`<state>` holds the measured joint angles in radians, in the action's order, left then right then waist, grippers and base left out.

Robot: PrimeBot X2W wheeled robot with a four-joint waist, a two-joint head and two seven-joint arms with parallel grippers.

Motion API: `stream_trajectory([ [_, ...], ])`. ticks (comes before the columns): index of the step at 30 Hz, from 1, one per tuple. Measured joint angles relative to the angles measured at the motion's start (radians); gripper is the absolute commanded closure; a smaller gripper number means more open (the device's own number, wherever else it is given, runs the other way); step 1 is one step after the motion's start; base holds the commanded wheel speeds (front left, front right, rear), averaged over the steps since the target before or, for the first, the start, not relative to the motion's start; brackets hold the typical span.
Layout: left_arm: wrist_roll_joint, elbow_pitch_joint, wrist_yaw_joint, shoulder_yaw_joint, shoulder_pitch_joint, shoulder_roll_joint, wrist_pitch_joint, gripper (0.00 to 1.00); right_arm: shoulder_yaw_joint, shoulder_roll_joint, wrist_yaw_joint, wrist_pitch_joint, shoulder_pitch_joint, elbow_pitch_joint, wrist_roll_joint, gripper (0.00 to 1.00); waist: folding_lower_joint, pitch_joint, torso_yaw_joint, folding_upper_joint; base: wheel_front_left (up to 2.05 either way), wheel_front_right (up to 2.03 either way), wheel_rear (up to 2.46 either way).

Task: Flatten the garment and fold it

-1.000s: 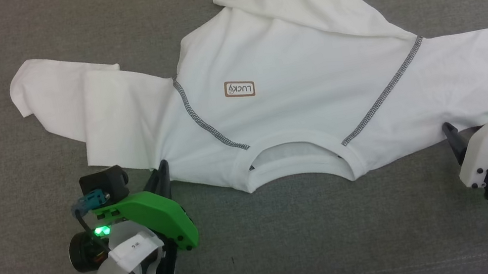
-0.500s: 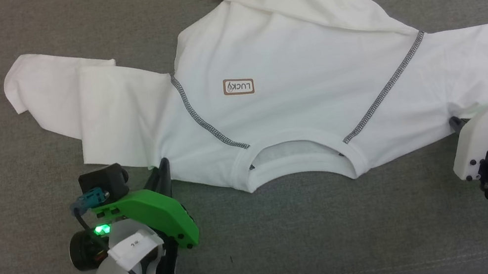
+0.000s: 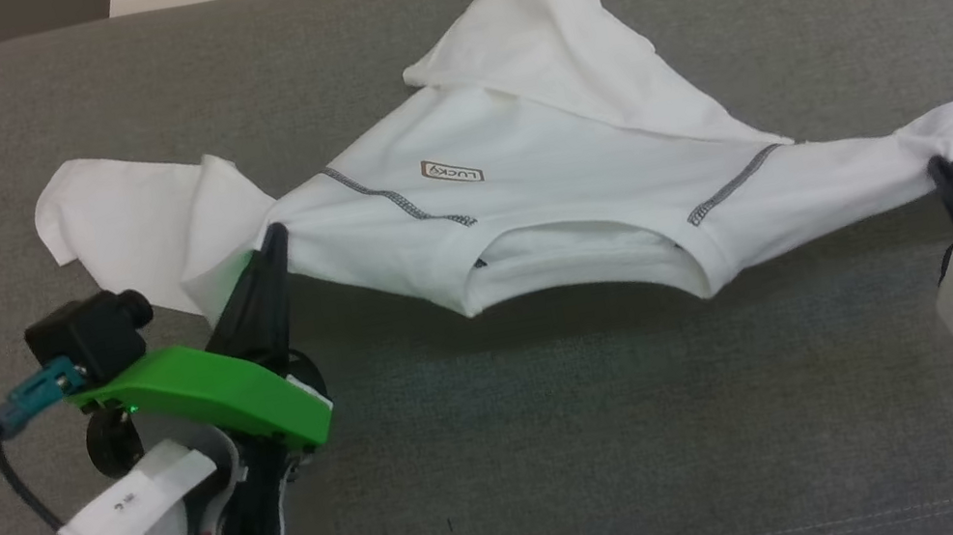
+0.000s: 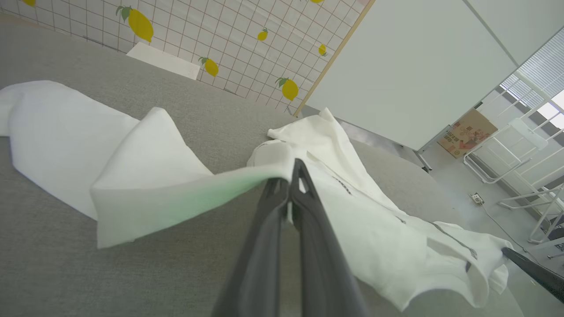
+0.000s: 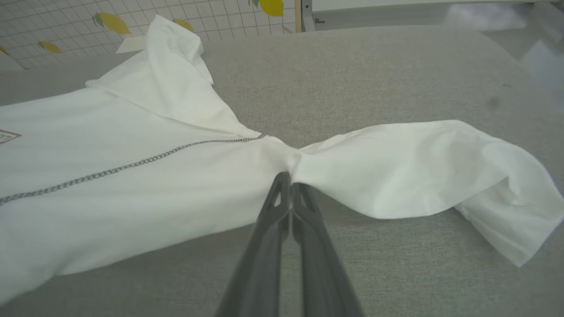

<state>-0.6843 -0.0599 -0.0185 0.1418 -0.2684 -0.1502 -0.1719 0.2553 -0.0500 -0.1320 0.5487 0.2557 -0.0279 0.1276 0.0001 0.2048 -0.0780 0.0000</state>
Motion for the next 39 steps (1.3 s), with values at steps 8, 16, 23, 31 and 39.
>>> stream_trajectory([
  [8,-0.136,-0.205,0.006,-0.037,-0.133,-0.046,-0.195,1.00,-0.078,-0.105,0.000,0.157,0.121,-0.255,-0.031,1.00,0.0000,-0.048,-0.022,0.0000,0.00,0.00,0.00],
  [16,-0.220,-0.223,0.069,-0.060,-0.442,-0.053,-0.329,1.00,-0.161,-0.282,0.000,0.259,0.431,-0.243,-0.033,1.00,0.0000,-0.046,-0.013,0.0000,0.00,0.00,0.00],
  [23,-0.211,-0.052,0.117,-0.091,-0.667,-0.059,-0.335,1.00,-0.265,-0.341,0.000,0.265,0.714,-0.095,-0.056,1.00,0.0000,0.001,-0.008,0.0000,0.00,0.00,0.00],
  [31,-0.150,0.146,0.150,-0.108,-0.923,-0.067,-0.275,1.00,-0.343,-0.341,0.000,0.161,1.017,0.132,-0.134,1.00,0.0000,0.099,-0.010,0.0000,0.00,0.00,0.00],
  [39,-0.082,0.296,0.179,-0.135,-1.194,-0.069,-0.134,1.00,-0.272,-0.261,-0.001,-0.072,1.271,0.307,-0.281,1.00,0.0000,0.245,-0.018,0.0000,0.00,0.00,0.00],
])
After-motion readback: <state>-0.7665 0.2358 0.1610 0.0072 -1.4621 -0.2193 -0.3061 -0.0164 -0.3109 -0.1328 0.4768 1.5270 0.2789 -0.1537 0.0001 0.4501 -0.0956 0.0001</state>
